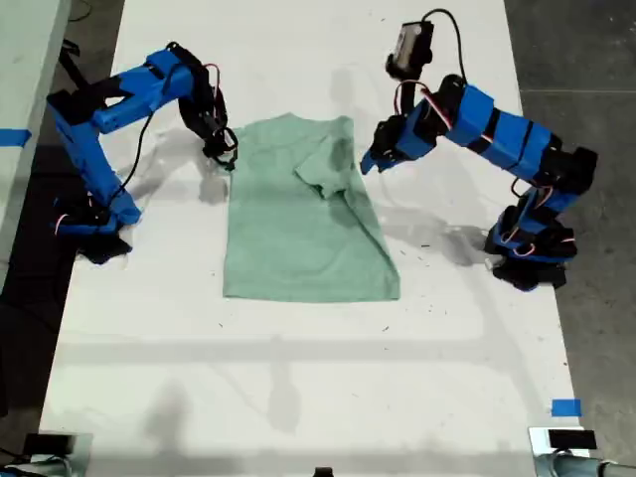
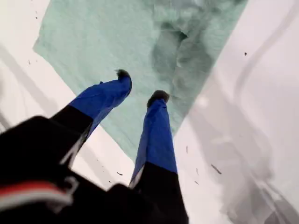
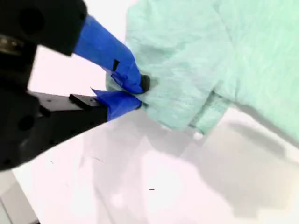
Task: Fold t-shirt
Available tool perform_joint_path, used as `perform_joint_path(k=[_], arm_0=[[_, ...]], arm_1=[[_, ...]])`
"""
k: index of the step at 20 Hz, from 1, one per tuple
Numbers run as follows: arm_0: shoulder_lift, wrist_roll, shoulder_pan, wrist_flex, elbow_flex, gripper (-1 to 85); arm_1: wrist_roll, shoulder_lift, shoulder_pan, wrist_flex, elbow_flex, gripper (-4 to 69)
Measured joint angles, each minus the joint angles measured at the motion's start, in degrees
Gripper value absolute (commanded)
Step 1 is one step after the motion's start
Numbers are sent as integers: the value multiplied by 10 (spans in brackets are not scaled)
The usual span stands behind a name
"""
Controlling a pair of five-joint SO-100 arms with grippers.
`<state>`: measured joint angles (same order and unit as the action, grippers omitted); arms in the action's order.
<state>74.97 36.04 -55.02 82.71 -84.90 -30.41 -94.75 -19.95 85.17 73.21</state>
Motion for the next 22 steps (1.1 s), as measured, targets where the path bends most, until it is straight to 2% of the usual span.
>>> perform_joint_path(k=[3, 7, 10, 14, 16, 20, 21, 22], arm_0=[[106, -17, 1, 38, 0, -1], [127, -56, 48, 34, 1, -1], [62, -87, 110, 13, 62, -1], [-115, -104, 186, 11, 275, -1], [-199, -105, 204, 4, 370, -1], [-242, -108, 205, -50, 396, -1], [-248, -107, 207, -66, 396, 7], [-258, -106, 209, -85, 397, 124]], arm_1=[[4, -19, 0, -9, 22, 112], [10, -49, 0, -17, 53, 106], [21, -82, 2, -18, 87, 97], [40, -139, 11, -34, 154, 93], [50, -177, 14, -41, 191, 88], [67, -258, 15, -63, 274, 86], [69, -270, 15, -68, 287, 86], [71, -279, 15, -71, 301, 86]])
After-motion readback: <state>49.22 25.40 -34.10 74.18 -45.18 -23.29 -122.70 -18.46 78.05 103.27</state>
